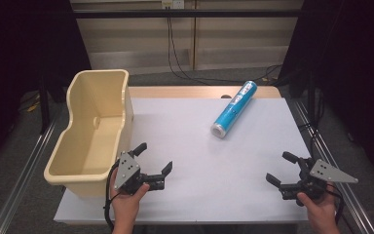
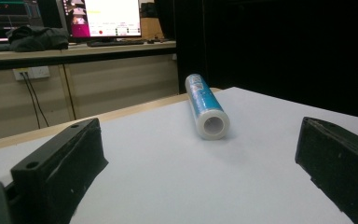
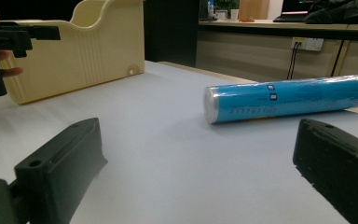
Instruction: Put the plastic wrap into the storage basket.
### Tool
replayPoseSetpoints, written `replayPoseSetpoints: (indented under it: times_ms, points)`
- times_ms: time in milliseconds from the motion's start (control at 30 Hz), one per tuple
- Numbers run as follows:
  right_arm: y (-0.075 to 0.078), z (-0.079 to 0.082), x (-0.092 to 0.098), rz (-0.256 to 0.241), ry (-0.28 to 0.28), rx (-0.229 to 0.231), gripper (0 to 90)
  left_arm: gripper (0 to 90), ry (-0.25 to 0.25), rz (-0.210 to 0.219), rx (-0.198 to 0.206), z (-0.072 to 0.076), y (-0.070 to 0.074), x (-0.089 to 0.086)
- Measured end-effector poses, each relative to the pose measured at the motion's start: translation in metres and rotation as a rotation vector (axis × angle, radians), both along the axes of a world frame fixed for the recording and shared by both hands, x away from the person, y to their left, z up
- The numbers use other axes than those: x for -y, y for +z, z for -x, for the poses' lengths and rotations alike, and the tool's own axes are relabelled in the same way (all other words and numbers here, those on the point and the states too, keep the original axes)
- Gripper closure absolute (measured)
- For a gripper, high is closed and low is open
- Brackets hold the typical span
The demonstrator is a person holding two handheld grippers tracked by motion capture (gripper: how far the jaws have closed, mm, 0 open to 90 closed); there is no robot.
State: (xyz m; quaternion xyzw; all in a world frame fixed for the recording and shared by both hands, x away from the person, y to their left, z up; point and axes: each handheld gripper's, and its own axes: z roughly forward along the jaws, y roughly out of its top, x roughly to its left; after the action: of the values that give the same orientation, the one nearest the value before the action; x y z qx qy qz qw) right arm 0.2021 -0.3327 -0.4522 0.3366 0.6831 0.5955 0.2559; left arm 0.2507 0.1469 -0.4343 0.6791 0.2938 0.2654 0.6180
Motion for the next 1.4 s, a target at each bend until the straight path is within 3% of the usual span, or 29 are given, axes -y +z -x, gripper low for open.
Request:
replayPoseSetpoints:
  times_ms: [400, 533, 800, 900, 1000, 1133, 1167, 1300, 1333, 1400]
  points:
    - [0.000, 0.001, -0.001, 0.002, -0.001, 0.004, 1.2, 0.4, -0.035, -0.005, -0.020, -0.008, 0.000, 0.018]
    - [0.000, 0.002, -0.001, 0.005, -0.004, 0.005, 1.3, 0.5, -0.048, 0.014, -0.029, -0.016, 0.001, 0.029]
    - [0.000, 0.002, 0.001, 0.008, -0.004, 0.005, 1.9, 0.5, -0.078, -0.009, -0.047, -0.040, -0.003, 0.061]
    - [0.000, 0.002, 0.000, 0.015, 0.003, 0.009, 1.8, 0.4, -0.092, -0.006, -0.073, -0.050, -0.006, 0.073]
    - [0.000, 0.001, -0.001, 0.020, 0.003, 0.006, 1.5, 0.5, -0.100, -0.041, -0.095, -0.061, -0.008, 0.091]
    - [0.000, 0.000, -0.001, 0.020, 0.006, 0.004, 1.7, 0.7, -0.100, -0.037, -0.110, -0.069, -0.008, 0.102]
    - [0.000, 0.000, -0.001, 0.019, 0.010, 0.001, 1.7, 0.9, -0.094, -0.065, -0.117, -0.076, -0.008, 0.109]
    - [0.000, 0.000, -0.002, 0.024, 0.016, 0.003, 1.7, 1.2, -0.103, -0.059, -0.145, -0.084, -0.010, 0.118]
    - [0.000, 0.000, -0.003, 0.025, 0.013, 0.006, 1.7, 1.1, -0.097, -0.088, -0.171, -0.090, -0.012, 0.123]
    - [0.001, -0.001, -0.003, 0.009, 0.017, 0.006, 1.7, 1.2, -0.080, -0.112, -0.183, -0.095, -0.013, 0.129]
